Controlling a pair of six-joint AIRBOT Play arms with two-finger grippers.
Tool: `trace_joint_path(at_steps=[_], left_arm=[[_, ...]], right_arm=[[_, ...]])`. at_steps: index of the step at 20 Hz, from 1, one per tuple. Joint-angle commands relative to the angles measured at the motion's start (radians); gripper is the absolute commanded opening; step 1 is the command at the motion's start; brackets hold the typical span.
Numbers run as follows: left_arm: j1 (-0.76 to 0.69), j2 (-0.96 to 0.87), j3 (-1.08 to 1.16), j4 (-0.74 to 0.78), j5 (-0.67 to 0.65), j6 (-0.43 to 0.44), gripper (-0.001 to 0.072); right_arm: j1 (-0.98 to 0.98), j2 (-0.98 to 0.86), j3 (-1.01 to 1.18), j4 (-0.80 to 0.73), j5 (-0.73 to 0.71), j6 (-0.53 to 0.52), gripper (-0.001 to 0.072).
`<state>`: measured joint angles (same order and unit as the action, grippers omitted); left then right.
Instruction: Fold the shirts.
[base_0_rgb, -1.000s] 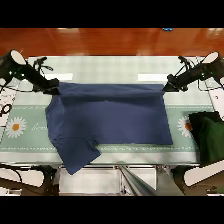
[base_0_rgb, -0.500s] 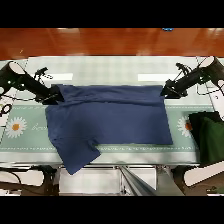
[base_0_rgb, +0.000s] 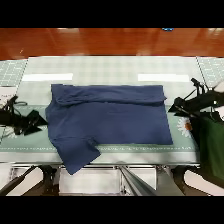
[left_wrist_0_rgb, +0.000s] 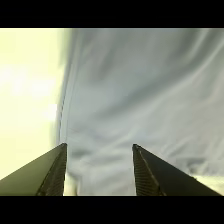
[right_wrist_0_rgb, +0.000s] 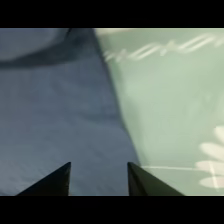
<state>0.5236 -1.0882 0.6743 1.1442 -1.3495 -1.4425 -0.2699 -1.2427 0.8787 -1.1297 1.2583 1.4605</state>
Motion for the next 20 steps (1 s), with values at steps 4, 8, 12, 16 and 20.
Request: trace_joint_path(at_steps=[4, 8, 12, 16, 20], left_arm=[[0.068, 0.076, -0.215, 0.011, -0.051, -0.002, 0.0506], [0.061, 0.076, -0.262, -0.006, -0.041, 0.007, 0.0506], [0.01, 0.066, -0.272, -0.035, -0.011, 0.006, 0.0506], [-0.107, -0.006, -0.312, -0.072, 0.089, 0.009, 0.0502], [-0.127, -0.026, -0.283, -0.109, 0.091, 0.077, 0.0015]], right_arm=[[-0.007, 0.23, -0.228, 0.152, -0.099, -0.087, 0.0419], [-0.007, 0.23, -0.23, 0.156, -0.115, -0.087, 0.0419], [-0.007, 0.23, -0.23, 0.185, -0.134, -0.088, 0.0419], [-0.007, 0.23, -0.23, 0.24, -0.149, -0.087, 0.0418], [-0.058, 0.243, -0.225, 0.198, -0.061, -0.111, 0.0418]])
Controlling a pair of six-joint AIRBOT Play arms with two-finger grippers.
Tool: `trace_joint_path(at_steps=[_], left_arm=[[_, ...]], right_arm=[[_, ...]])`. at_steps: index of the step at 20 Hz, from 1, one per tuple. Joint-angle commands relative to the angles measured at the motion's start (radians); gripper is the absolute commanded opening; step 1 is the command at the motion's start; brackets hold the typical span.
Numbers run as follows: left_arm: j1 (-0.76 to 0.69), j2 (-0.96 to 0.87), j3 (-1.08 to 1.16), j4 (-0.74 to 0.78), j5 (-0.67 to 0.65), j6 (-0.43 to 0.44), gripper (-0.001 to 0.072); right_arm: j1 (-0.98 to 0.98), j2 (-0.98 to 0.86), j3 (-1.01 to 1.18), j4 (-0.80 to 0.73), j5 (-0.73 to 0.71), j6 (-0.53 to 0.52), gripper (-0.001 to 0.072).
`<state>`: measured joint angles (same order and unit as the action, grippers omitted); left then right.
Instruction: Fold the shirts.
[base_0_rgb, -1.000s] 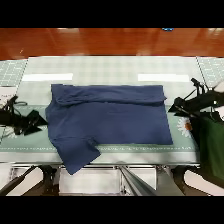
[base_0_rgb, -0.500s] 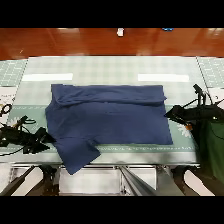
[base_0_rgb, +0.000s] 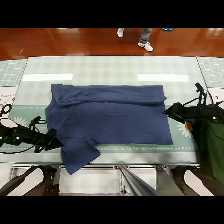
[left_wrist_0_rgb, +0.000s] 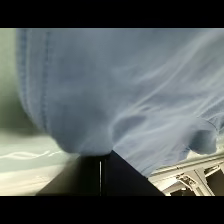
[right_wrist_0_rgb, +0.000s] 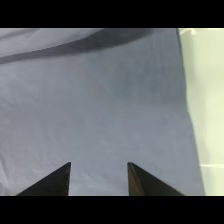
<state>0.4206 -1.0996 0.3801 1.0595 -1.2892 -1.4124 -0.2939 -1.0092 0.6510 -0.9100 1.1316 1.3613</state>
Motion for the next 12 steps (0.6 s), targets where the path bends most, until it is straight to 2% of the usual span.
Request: trace_joint_path(at_steps=[1, 4, 8, 12], left_arm=[[-0.024, -0.014, 0.021, -0.025, 0.013, 0.064, 0.0015], [-0.024, -0.014, 0.024, -0.025, 0.005, 0.076, 0.0015], [-0.024, -0.014, 0.024, -0.025, 0.014, 0.081, 0.0015], [-0.024, -0.014, 0.024, -0.025, 0.022, 0.084, 0.0015]], right_arm=[[-0.068, 0.032, 0.002, -0.065, 0.125, -0.011, 0.0418], [-0.175, 0.143, -0.036, -0.229, 0.146, 0.07, 0.0418], [-0.245, 0.183, -0.156, -0.235, 0.209, 0.033, 0.0419], [-0.245, 0.183, -0.251, -0.19, 0.164, 0.033, 0.0418]])
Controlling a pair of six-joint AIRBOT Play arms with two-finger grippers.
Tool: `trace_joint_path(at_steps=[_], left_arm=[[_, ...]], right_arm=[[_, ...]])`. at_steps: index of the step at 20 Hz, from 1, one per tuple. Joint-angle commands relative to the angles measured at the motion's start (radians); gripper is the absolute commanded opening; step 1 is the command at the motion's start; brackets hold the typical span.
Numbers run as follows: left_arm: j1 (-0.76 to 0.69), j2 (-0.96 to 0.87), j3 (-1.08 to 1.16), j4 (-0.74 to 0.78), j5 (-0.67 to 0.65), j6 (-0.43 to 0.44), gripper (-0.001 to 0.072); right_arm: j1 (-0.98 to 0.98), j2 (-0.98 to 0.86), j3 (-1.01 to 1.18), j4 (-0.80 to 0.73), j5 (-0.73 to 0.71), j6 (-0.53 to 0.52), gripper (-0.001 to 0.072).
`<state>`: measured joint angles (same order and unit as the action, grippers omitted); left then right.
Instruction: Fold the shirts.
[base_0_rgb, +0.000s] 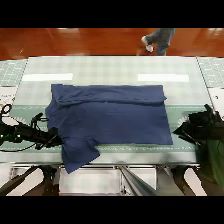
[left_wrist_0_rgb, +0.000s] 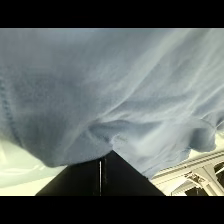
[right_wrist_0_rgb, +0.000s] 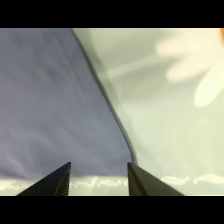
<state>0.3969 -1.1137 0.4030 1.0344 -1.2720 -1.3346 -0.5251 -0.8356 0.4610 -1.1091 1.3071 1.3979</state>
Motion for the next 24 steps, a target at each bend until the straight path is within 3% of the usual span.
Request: trace_joint_path(at_steps=[1, 8, 12, 14, 16, 17, 19, 24], left_arm=[[0.0, 0.0, 0.001, 0.0, 0.005, 0.006, 0.0015], [0.0, 0.0, 0.001, 0.0, 0.013, -0.006, 0.0015], [0.0, 0.0, 0.001, -0.026, 0.035, -0.023, 0.0015], [0.0, 0.0, 0.001, -0.026, 0.035, -0.019, 0.0015], [0.0, 0.0, 0.002, -0.026, 0.048, -0.011, 0.0015], [0.0, 0.0, 0.005, -0.026, 0.053, -0.011, 0.0015], [0.0, 0.0, 0.039, -0.026, 0.048, 0.009, 0.0015], [-0.003, -0.068, 0.26, -0.111, 0.042, 0.006, 0.0015]], right_arm=[[-0.013, 0.009, -0.066, 0.008, -0.014, -0.004, 0.0418], [-0.013, -0.146, -0.065, 0.014, -0.043, -0.021, 0.0418], [-0.013, -0.26, -0.065, 0.163, -0.092, -0.098, 0.0394], [-0.013, -0.307, -0.065, 0.2, -0.112, -0.116, 0.0318], [-0.013, -0.34, -0.064, 0.285, -0.105, -0.2, 0.0246], [-0.013, -0.345, -0.058, 0.32, -0.093, -0.259, 0.002], [-0.013, -0.345, -0.021, 0.332, -0.037, -0.273, 0.0026], [0.038, -0.369, 0.166, 0.31, -0.034, -0.195, 0.0026]])
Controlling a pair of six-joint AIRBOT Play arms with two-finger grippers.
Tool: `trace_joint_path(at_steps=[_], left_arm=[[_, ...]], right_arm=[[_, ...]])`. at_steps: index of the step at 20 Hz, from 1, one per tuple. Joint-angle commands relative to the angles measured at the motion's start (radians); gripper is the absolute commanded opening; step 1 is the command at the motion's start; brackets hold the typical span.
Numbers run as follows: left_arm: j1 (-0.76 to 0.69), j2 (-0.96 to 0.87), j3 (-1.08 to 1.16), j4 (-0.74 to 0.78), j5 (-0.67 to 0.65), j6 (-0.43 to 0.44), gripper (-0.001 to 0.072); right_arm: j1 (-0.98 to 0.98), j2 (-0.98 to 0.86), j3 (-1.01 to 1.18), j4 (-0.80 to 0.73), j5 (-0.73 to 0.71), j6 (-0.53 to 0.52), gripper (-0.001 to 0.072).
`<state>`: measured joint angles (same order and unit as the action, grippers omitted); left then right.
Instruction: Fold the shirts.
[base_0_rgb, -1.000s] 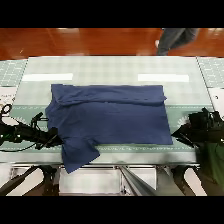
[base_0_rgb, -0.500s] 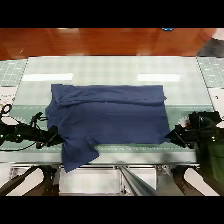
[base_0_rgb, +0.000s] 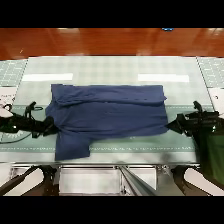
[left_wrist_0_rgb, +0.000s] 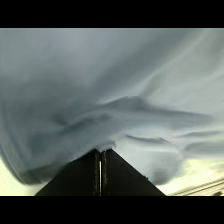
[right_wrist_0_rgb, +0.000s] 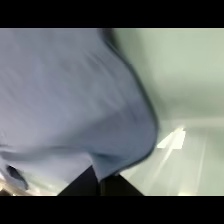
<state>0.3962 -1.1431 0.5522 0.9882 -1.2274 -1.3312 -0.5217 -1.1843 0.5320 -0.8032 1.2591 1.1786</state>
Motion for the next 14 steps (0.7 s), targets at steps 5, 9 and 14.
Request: trace_joint_path(at_steps=[5, 9, 14], left_arm=[[-0.067, -0.27, 0.391, -0.174, 0.003, -0.021, 0.0015], [-0.142, -0.438, 0.604, -0.182, -0.022, -0.04, 0.0015], [-0.141, -0.561, 0.823, -0.182, -0.023, -0.096, 0.0015]], right_arm=[[0.212, -0.198, 0.38, -0.009, -0.086, 0.121, 0.0026], [0.239, -0.34, 0.588, -0.008, -0.038, 0.182, 0.0026], [0.237, -0.461, 0.753, -0.007, -0.008, 0.199, 0.0026]])
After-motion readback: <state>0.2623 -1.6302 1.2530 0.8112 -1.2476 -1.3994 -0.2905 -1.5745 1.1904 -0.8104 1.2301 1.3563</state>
